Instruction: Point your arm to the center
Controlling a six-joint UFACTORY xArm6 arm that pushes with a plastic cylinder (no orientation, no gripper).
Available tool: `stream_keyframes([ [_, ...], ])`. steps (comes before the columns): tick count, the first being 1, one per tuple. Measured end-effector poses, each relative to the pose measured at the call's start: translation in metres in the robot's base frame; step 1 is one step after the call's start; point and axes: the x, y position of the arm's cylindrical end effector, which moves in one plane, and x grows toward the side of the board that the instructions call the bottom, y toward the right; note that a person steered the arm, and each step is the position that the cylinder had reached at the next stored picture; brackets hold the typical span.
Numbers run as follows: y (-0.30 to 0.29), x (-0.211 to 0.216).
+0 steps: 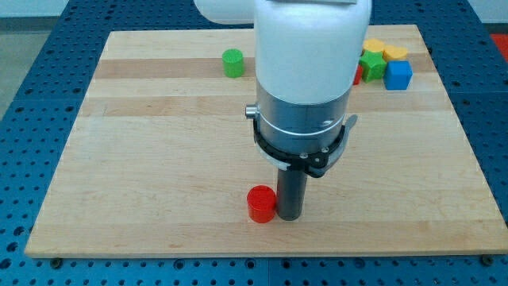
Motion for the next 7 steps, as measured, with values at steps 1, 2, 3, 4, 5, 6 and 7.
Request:
stream_keyframes([
  [1,-0.001,0.000],
  [2,-0.003,0.002],
  [3,-0.008,0.002],
  [4,0.004,0.001],
  [5,0.042,-0.007],
  [6,0.039,-0.024],
  [7,0.014,-0.082],
])
